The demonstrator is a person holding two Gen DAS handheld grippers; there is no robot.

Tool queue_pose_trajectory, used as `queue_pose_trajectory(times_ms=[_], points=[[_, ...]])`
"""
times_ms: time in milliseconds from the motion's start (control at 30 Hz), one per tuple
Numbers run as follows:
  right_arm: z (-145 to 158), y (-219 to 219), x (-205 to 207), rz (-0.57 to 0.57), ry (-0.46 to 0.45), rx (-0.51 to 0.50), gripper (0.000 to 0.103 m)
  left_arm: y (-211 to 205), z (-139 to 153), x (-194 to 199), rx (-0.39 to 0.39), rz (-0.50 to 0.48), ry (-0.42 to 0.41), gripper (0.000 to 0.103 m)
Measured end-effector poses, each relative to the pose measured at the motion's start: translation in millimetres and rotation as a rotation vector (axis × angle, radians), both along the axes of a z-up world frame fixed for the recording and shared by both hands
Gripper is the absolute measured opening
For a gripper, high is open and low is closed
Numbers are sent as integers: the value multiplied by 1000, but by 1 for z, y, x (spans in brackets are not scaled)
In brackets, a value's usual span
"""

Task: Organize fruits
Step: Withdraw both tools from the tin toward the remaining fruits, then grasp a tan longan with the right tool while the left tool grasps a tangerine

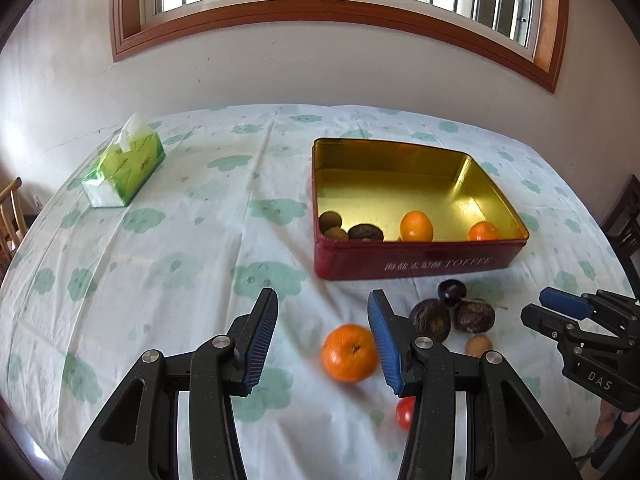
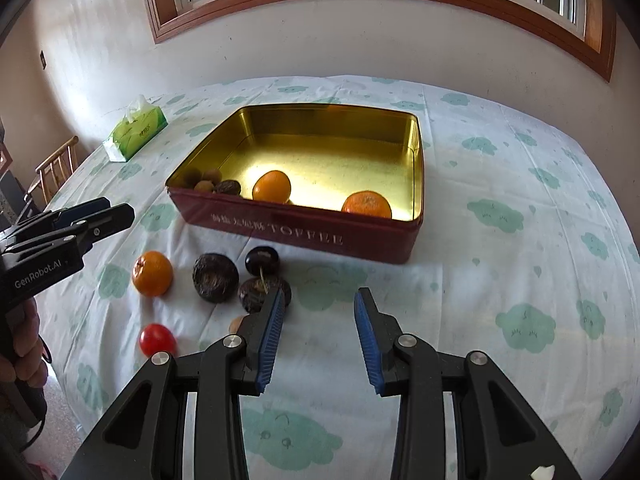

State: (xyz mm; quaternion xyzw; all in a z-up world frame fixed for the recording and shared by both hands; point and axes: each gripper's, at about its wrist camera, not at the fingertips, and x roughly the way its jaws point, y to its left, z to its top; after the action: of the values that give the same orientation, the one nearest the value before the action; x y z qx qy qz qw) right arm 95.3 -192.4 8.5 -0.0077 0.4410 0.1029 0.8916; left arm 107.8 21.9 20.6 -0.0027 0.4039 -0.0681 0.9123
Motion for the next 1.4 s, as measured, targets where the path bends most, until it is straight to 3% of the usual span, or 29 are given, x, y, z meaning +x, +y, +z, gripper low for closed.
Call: queue_pose_trajectory(times_ms=[267, 500, 1033, 1200, 1400], points=[[-20, 8, -32, 31, 36, -4, 34, 23, -38, -45, 12, 43, 73, 48], [-32, 27, -36, 84, 56, -21, 34, 30, -59, -55, 21, 59, 102, 48], [-40, 48, -13, 92, 28, -52, 32, 26, -61, -48, 45, 31, 56, 50], [-40, 52, -10, 92, 10, -75, 22, 26, -61, -45, 46, 24, 52, 52], [-41, 52, -11, 89, 4, -79, 22, 25, -61, -43, 46, 24, 52, 53]])
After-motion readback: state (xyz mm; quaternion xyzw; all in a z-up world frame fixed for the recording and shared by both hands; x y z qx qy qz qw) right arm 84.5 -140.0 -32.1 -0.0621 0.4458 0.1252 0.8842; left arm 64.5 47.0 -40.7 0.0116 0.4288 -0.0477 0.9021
